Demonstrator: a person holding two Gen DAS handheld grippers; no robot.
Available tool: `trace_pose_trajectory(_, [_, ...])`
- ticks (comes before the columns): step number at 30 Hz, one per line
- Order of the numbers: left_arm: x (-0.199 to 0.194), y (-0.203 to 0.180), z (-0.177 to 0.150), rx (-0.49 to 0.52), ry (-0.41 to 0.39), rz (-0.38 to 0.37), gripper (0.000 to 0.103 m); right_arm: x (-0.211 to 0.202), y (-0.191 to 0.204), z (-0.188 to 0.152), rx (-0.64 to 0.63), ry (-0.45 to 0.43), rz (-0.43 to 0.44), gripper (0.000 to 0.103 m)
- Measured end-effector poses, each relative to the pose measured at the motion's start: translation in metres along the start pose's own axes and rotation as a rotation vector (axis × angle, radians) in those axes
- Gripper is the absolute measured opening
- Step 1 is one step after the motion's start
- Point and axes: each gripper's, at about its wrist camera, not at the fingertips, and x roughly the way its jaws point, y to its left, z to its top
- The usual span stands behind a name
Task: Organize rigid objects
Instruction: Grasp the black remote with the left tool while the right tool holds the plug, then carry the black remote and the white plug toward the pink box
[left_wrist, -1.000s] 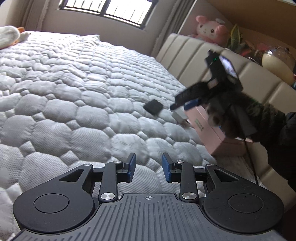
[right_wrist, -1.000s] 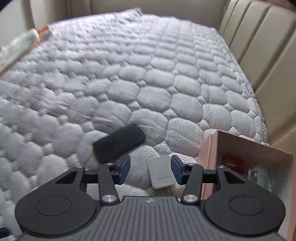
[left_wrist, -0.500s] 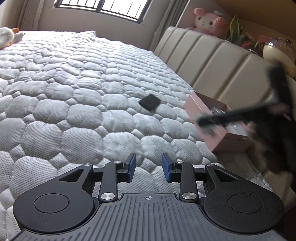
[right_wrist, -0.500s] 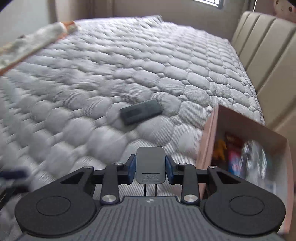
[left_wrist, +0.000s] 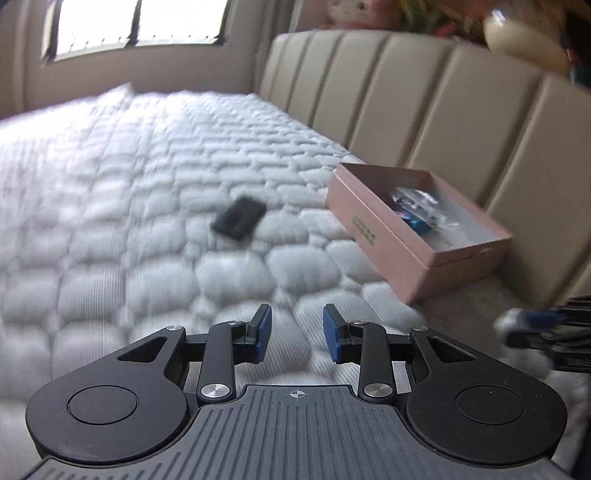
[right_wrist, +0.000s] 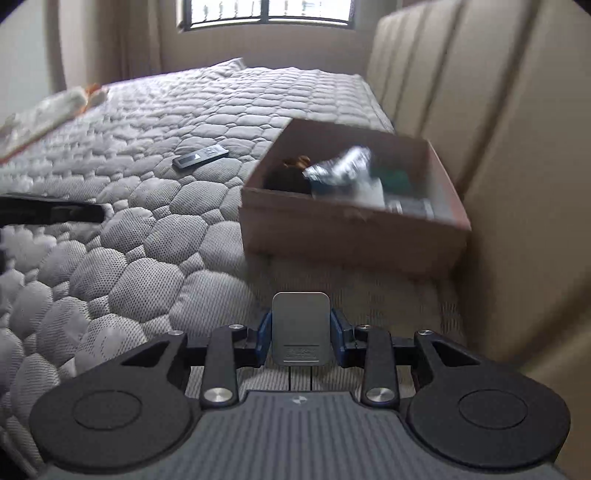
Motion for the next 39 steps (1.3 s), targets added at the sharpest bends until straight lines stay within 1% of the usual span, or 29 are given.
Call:
trace_pose_trajectory(2, [0.023, 0.003, 0.018, 0.073, 0.000, 0.047, 0.034, 0.002, -0.007, -0.010, 0.033, -0.011, 0.012, 0.032])
trace_pose_trajectory(4, [0.045, 0.011, 0.037, 0.111, 0.009, 0.093, 0.034, 0.004, -0.011, -0.021, 0.031, -0.027, 0.003, 0.032])
trace_pose_trajectory(7, [0.076, 0.023, 0.066, 0.117, 0.013, 0.074, 0.034, 0.010, -0.012, -0.033, 0.011, -0.038, -0.020, 0.032])
trace_pose_trajectory(10, [0.104, 0.028, 0.087, 0.168, 0.028, 0.120, 0.035, 0.011, -0.019, -0.037, 0.031, -0.057, 0.013, 0.032])
trace_pose_trajectory(12, [0.122, 0.030, 0.096, 0.184, 0.061, 0.114, 0.035, 0.012, -0.023, -0.038, 0.037, -0.069, 0.031, 0.032])
trace_pose_trajectory(14, [0.138, 0.030, 0.099, 0.203, 0.100, 0.120, 0.035, 0.015, -0.024, -0.040, 0.024, -0.077, 0.041, 0.032])
trace_pose_trajectory(16, [0.150, 0.026, 0.098, 0.244, 0.130, 0.114, 0.035, 0.018, -0.024, -0.042, 0.008, -0.074, 0.046, 0.032])
trace_pose_trajectory(18, [0.162, 0.023, 0.093, 0.270, 0.171, 0.133, 0.038, 0.021, -0.023, -0.044, -0.003, -0.077, 0.050, 0.037])
trace_pose_trajectory(19, [0.164, 0.021, 0.090, 0.288, 0.165, 0.149, 0.038, 0.022, -0.023, -0.045, -0.006, -0.080, 0.055, 0.038])
trace_pose_trajectory(20, [0.166, 0.020, 0.089, 0.306, 0.157, 0.158, 0.041, 0.022, -0.023, -0.047, -0.008, -0.086, 0.060, 0.041])
trace_pose_trajectory(21, [0.167, 0.021, 0.088, 0.308, 0.157, 0.163, 0.043, 0.022, -0.023, -0.048, -0.010, -0.090, 0.064, 0.044])
trace_pose_trajectory(22, [0.169, 0.023, 0.088, 0.296, 0.159, 0.167, 0.046, 0.022, -0.022, -0.049, -0.015, -0.095, 0.066, 0.045])
trace_pose_trajectory(25, [0.173, 0.035, 0.091, 0.214, 0.174, 0.162, 0.048, 0.022, -0.018, -0.051, -0.037, -0.106, 0.058, 0.048])
trace_pose_trajectory(27, [0.174, 0.046, 0.092, 0.134, 0.175, 0.133, 0.048, 0.020, -0.017, -0.052, -0.049, -0.111, 0.052, 0.049])
trace_pose_trajectory(29, [0.172, 0.052, 0.091, 0.083, 0.169, 0.113, 0.049, 0.019, -0.016, -0.052, -0.052, -0.113, 0.049, 0.050])
trace_pose_trajectory(30, [0.171, 0.053, 0.091, 0.077, 0.166, 0.110, 0.048, 0.019, -0.016, -0.053, -0.051, -0.113, 0.050, 0.050])
trace_pose_trajectory(32, [0.168, 0.050, 0.089, 0.094, 0.163, 0.109, 0.044, 0.018, -0.017, -0.053, -0.047, -0.112, 0.050, 0.050])
trace_pose_trajectory(35, [0.161, 0.043, 0.085, 0.105, 0.172, 0.115, 0.043, 0.018, -0.017, -0.053, -0.043, -0.113, 0.050, 0.050])
trace_pose_trajectory(37, [0.152, 0.040, 0.082, 0.094, 0.172, 0.106, 0.043, 0.021, -0.018, -0.053, -0.042, -0.116, 0.051, 0.050])
trace_pose_trajectory(39, [0.138, 0.038, 0.077, 0.060, 0.168, 0.094, 0.042, 0.020, -0.017, -0.053, -0.045, -0.113, 0.045, 0.049])
